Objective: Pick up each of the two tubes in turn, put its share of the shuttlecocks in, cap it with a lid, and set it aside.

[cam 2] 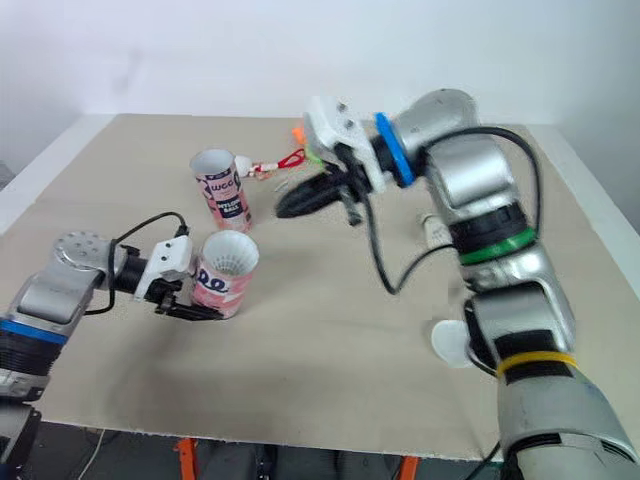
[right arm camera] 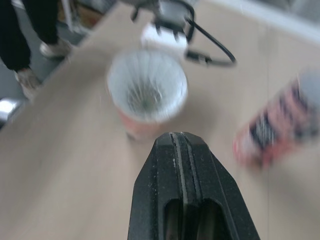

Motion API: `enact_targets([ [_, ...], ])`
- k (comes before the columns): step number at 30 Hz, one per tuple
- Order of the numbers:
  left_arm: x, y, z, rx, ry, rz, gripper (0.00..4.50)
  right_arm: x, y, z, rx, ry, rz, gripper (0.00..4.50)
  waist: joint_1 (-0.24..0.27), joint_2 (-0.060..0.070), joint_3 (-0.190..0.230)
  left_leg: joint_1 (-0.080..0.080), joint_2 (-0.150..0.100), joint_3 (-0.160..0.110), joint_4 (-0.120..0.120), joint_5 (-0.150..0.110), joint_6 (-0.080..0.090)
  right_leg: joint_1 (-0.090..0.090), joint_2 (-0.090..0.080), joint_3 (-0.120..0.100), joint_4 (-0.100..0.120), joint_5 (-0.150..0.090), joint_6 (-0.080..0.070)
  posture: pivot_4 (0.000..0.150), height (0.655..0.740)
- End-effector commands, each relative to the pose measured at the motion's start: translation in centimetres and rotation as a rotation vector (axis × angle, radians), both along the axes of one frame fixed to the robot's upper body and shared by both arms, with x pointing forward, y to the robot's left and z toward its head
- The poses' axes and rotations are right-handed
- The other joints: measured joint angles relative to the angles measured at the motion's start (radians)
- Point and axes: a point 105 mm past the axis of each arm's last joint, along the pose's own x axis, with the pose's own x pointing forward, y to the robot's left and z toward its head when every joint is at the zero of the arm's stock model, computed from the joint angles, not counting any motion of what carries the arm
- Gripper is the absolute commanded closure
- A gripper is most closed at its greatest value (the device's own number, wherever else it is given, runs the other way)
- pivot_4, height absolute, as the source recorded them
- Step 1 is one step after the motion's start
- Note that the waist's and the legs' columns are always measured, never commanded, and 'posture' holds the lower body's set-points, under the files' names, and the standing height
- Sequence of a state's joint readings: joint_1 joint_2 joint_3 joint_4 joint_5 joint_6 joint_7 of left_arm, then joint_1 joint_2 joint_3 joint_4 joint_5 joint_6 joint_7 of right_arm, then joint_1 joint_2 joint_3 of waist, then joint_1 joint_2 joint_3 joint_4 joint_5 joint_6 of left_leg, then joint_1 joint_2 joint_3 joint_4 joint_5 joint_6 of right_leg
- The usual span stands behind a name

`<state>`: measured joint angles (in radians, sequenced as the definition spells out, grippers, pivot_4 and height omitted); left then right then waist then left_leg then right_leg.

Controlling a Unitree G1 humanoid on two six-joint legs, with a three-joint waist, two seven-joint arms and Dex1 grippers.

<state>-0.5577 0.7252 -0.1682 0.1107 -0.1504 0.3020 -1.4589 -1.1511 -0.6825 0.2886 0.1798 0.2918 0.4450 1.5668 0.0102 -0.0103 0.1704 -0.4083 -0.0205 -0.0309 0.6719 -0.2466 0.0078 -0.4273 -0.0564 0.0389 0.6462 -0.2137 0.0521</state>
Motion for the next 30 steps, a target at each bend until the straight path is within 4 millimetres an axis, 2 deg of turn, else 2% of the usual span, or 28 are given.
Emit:
enact_targets([
  [1, 0.1, -1.8, 0.9, -0.072, -0.040, -0.055, 1.51, -1.6, -2.1, 0.8, 0.008, -0.070, -0.040, 4.44, -0.002, 0.000, 0.001, 0.000, -0.001, 0.000, 0.000, 0.000, 0.000, 0.000, -0.001, 0.000, 0.000, 0.000, 0.000, 0.150, 0.7323],
  [7, -0.2, -4.5, 1.8, -0.208, -0.082, -0.132, 1.51, -3.5, -6.4, 0.8, -0.008, -0.082, -0.190, 4.44, -0.004, -0.002, 0.002, -0.015, -0.001, 0.002, 0.001, -0.002, 0.000, -0.015, -0.003, 0.000, 0.001, 0.001, 0.001, 0.150, 0.7323],
  [10, -0.4, -6.3, 1.4, -0.295, -0.078, -0.165, 1.51, -4.7, -8.9, -0.5, -0.088, -0.034, -0.270, 4.44, -0.003, -0.003, 0.002, -0.015, -0.001, 0.002, 0.001, -0.002, 0.000, -0.015, -0.003, -0.001, 0.000, 0.001, 0.001, 0.150, 0.7323],
  [12, -0.5, -7.1, 0.8, -0.322, -0.074, -0.181, 1.51, -5.2, -10.4, -1.8, -0.155, 0.003, -0.315, 3.82, -0.003, -0.003, 0.002, -0.014, -0.001, 0.002, 0.001, -0.002, 0.000, -0.013, -0.003, -0.001, -0.001, 0.001, 0.001, 0.150, 0.7323],
  [13, -0.4, -7.7, 0.5, -0.346, -0.080, -0.182, 1.51, -5.4, -11.2, -2.6, -0.193, 0.021, -0.335, 3.71, -0.005, -0.003, 0.002, -0.014, -0.001, 0.002, 0.002, -0.002, 0.000, -0.013, -0.003, -0.001, -0.001, 0.001, 0.001, 0.150, 0.7323],
  [15, -0.6, -8.7, -0.1, -0.396, -0.070, -0.198, 1.51, -5.2, -12.7, -3.9, -0.239, 0.046, -0.388, 2.75, -0.004, -0.003, 0.002, -0.012, -0.001, 0.003, 0.002, -0.002, 0.001, -0.011, -0.003, -0.001, -0.001, 0.003, 0.002, 0.150, 0.7323],
  [16, -0.7, -9.1, -0.5, -0.408, -0.068, -0.202, 1.51, -5.2, -13.2, -4.5, -0.263, 0.058, -0.403, 2.50, -0.007, -0.003, 0.003, -0.011, -0.001, 0.003, 0.003, -0.002, 0.001, -0.011, -0.003, -0.001, -0.001, 0.003, 0.002, 0.150, 0.7323],
  [18, -1.0, -9.7, -1.5, -0.399, -0.048, -0.219, 1.51, -5.1, -14.1, -5.6, -0.291, 0.090, -0.432, 1.71, -0.007, -0.003, 0.003, -0.010, -0.001, 0.005, 0.003, -0.001, 0.001, -0.011, -0.003, 0.000, -0.001, 0.003, 0.001, 0.150, 0.7323],
  [23, -1.5, -10.4, -3.0, -0.385, -0.012, -0.230, 1.51, -4.5, -16.2, -8.1, -0.363, 0.141, -0.476, 1.71, -0.009, -0.004, 0.003, -0.005, 0.001, 0.010, 0.004, 0.000, 0.002, -0.008, 0.000, 0.004, -0.001, 0.005, 0.001, 0.150, 0.7323],
  [30, -2.4, -10.0, -4.7, -0.320, 0.059, -0.231, 1.51, -3.8, -17.7, -10.7, -0.448, 0.170, -0.483, 1.71, -0.010, -0.004, 0.003, 0.002, 0.001, 0.012, 0.003, 0.001, 0.002, -0.002, 0.000, 0.007, -0.001, 0.005, 0.002, 0.150, 0.7323],
])
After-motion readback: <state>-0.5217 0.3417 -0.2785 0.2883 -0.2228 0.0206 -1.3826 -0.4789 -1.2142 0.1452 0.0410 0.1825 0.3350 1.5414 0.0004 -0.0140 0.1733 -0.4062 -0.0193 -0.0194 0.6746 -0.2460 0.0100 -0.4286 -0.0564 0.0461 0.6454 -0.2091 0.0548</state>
